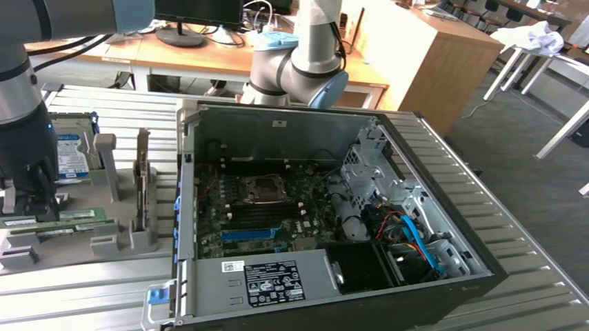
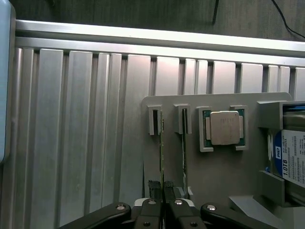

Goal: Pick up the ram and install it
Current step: 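Pick up the ram and move it above insertion slot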

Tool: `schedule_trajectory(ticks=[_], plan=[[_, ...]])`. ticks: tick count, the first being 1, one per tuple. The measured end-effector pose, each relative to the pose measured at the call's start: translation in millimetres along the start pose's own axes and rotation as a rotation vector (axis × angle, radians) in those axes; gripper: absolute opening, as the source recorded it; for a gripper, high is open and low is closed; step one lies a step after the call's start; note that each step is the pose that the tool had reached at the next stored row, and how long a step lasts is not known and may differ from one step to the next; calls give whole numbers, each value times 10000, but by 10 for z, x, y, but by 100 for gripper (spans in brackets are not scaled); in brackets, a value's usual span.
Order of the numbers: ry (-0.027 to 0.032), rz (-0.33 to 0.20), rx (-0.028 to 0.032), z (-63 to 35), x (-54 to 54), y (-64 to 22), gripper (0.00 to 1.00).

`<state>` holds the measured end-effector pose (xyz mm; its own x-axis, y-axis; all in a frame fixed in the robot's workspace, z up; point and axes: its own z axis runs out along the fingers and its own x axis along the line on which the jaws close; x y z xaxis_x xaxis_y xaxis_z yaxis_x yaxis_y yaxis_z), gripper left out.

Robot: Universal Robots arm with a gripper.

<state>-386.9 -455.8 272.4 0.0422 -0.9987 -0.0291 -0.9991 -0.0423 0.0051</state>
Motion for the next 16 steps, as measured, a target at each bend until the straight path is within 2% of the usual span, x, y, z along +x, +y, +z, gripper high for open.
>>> schedule_trajectory(ticks=[16], plan=[[0, 2, 0, -112, -3, 1, 13]])
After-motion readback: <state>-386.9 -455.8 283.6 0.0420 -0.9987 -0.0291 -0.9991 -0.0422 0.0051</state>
